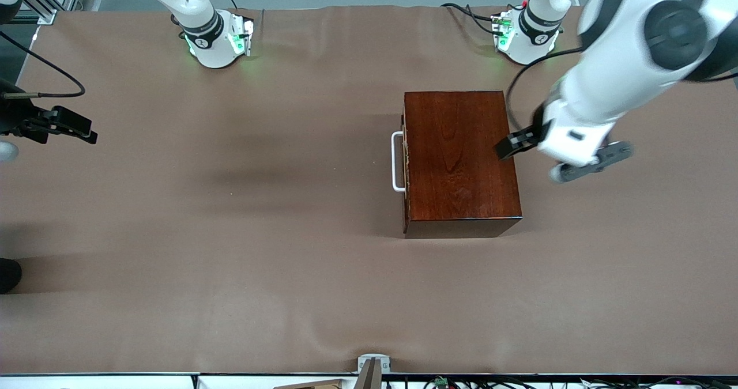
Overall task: Open drawer, take yellow block, close drawer
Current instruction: 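Reach the left gripper over the wooden box toward the white handle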
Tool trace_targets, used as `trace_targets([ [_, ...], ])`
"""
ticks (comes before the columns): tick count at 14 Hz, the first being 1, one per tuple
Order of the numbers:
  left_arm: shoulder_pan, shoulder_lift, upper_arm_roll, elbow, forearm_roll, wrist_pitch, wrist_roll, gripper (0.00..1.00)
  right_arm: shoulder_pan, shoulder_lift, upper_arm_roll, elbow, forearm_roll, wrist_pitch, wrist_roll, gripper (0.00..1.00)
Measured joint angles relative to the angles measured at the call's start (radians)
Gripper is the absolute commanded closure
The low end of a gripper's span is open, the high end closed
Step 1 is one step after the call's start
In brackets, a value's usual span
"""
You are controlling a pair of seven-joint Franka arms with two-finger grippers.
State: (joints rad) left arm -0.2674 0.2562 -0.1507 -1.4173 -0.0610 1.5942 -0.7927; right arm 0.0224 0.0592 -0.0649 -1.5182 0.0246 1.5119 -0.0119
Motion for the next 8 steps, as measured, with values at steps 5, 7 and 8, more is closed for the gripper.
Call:
trace_targets([
  [5, -0.049, 0.141, 0.003, 0.001, 0.003, 0.144, -0.058, 0.0, 0.002, 0.0, 0.002, -0.002, 0.0, -0.001, 0.0, 0.0],
  [7, -0.099, 0.184, 0.003, 0.003, 0.043, 0.182, -0.113, 0.0, 0.002, 0.0, 0.002, -0.003, 0.0, -0.001, 0.0, 0.0],
  [8, -0.13, 0.197, 0.004, 0.006, 0.067, 0.198, -0.141, 0.0, 0.002, 0.0, 0.002, -0.003, 0.0, -0.002, 0.0, 0.0],
])
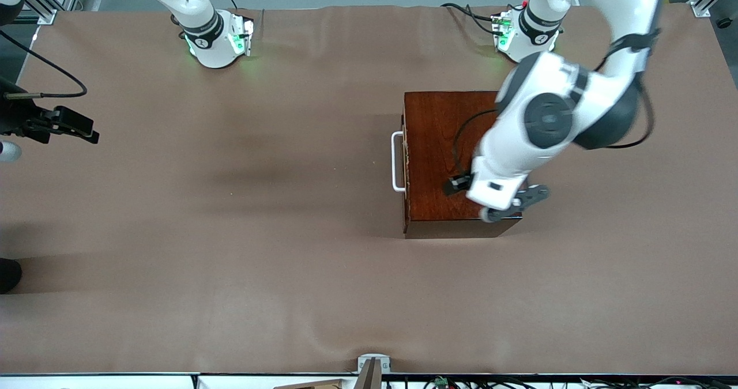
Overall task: Open drawer, take yellow block, close drawer
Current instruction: 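Reach the left gripper over the wooden box toward the white handle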
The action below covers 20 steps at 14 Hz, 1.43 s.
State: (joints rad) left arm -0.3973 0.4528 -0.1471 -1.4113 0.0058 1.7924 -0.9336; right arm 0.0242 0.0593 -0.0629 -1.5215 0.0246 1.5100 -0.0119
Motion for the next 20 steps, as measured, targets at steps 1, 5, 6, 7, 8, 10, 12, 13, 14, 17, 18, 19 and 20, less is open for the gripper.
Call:
trace_targets([
  [1, -0.025, 0.009, 0.001, 0.007, 0.014, 0.018, -0.018, 0.0, 0.0, 0.0, 0.0, -0.001, 0.0, 0.0, 0.0, 0.0],
  [5, -0.047, 0.022, 0.008, 0.029, 0.023, 0.037, -0.025, 0.0, 0.0, 0.0, 0.0, -0.004, 0.0, -0.002, 0.0, 0.0],
  [6, -0.055, 0.031, 0.007, 0.029, 0.026, 0.055, -0.024, 0.0, 0.0, 0.0, 0.0, -0.005, 0.0, -0.002, 0.0, 0.0],
  [7, -0.073, 0.042, 0.007, 0.029, 0.036, 0.072, -0.024, 0.0, 0.0, 0.0, 0.0, -0.005, 0.0, -0.002, 0.0, 0.0],
  [8, -0.097, 0.055, 0.007, 0.03, 0.051, 0.084, -0.033, 0.0, 0.0, 0.0, 0.0, -0.006, 0.0, -0.002, 0.0, 0.0],
  [10, -0.152, 0.078, 0.008, 0.031, 0.077, 0.096, -0.075, 0.0, 0.0, 0.0, 0.0, -0.006, 0.0, -0.002, 0.0, 0.0],
  [12, -0.201, 0.089, 0.008, 0.048, 0.087, 0.102, -0.132, 0.0, 0.0, 0.0, 0.0, -0.007, 0.0, -0.002, 0.0, 0.0],
  [13, -0.222, 0.09, 0.008, 0.056, 0.088, 0.102, -0.151, 0.0, 0.0, 0.0, 0.0, -0.007, 0.0, -0.002, 0.0, 0.0],
  [14, -0.243, 0.09, 0.009, 0.064, 0.088, 0.102, -0.161, 0.0, 0.0, 0.0, 0.0, -0.007, 0.0, -0.002, 0.0, 0.0],
  [17, -0.301, 0.124, 0.013, 0.069, 0.118, 0.102, -0.169, 0.0, 0.0, 0.0, 0.0, -0.009, 0.0, -0.003, 0.0, 0.0],
  [18, -0.316, 0.146, 0.014, 0.071, 0.131, 0.104, -0.17, 0.0, 0.0, 0.0, 0.0, -0.01, 0.0, -0.003, 0.0, 0.0],
  [19, -0.327, 0.169, 0.014, 0.075, 0.135, 0.106, -0.171, 0.0, 0.0, 0.0, 0.0, -0.011, 0.0, -0.004, 0.0, 0.0],
  [20, -0.333, 0.189, 0.015, 0.077, 0.137, 0.108, -0.171, 0.0, 0.0, 0.0, 0.0, -0.013, 0.0, -0.004, 0.0, 0.0],
])
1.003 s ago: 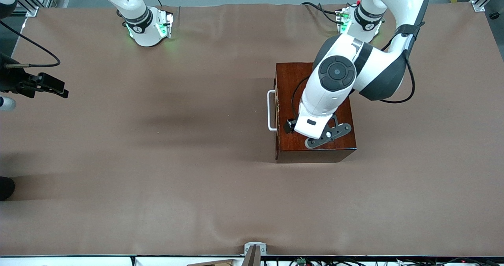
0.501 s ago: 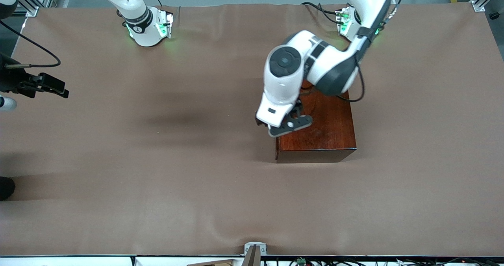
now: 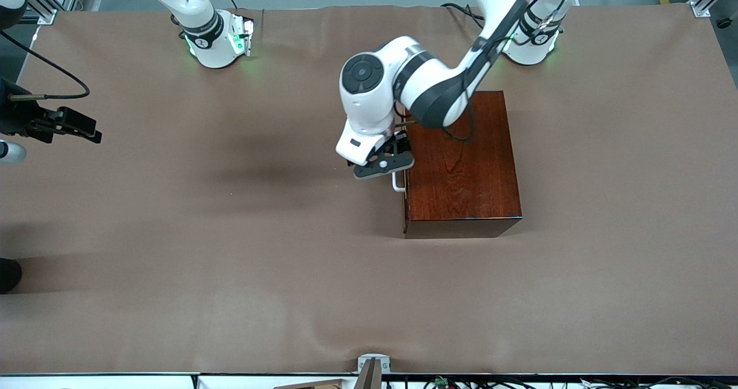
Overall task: Open drawer, take yellow block, close drawer
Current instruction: 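Reach the left gripper over the wooden box toward the white handle, then hook the white handle with the left gripper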
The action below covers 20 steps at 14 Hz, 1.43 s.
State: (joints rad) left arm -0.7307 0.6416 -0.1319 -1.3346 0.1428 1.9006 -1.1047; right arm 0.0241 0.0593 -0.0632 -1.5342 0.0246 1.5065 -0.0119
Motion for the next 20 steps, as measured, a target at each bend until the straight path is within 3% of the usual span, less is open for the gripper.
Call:
trace_targets([
  [11, -0.014, 0.069, 0.003, 0.017, 0.004, 0.0, 0.008, 0.0, 0.0, 0.0, 0.0, -0.004, 0.0, 0.0, 0.0, 0.0],
  [20, -0.037, 0.088, 0.001, 0.016, 0.048, -0.029, 0.164, 0.0, -0.001, 0.0, -0.001, -0.005, 0.0, -0.001, 0.0, 0.0],
])
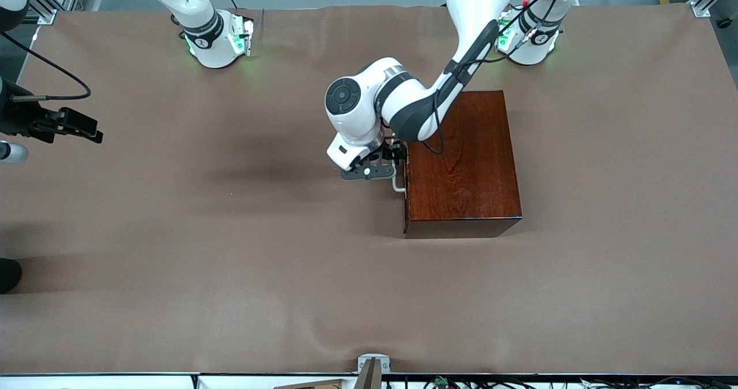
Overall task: Open drawer, take yellow block, close drawer
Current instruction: 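Hook the white handle with the left gripper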
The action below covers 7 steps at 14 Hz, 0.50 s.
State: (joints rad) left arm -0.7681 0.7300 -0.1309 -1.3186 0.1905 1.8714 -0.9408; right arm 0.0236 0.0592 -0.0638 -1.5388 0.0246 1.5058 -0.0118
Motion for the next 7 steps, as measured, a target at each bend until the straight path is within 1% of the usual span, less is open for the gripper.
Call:
trace_targets([
  [3, -0.002, 0.001, 0.0, 0.001, 0.0, 0.038, -0.015, 0.0, 0.0, 0.0, 0.0, 0.0, 0.0, 0.0, 0.0, 0.0],
  [7, -0.008, 0.004, -0.004, -0.001, 0.0, 0.16, -0.068, 0.0, -0.001, 0.0, -0.002, 0.0, 0.0, -0.005, 0.0, 0.0],
])
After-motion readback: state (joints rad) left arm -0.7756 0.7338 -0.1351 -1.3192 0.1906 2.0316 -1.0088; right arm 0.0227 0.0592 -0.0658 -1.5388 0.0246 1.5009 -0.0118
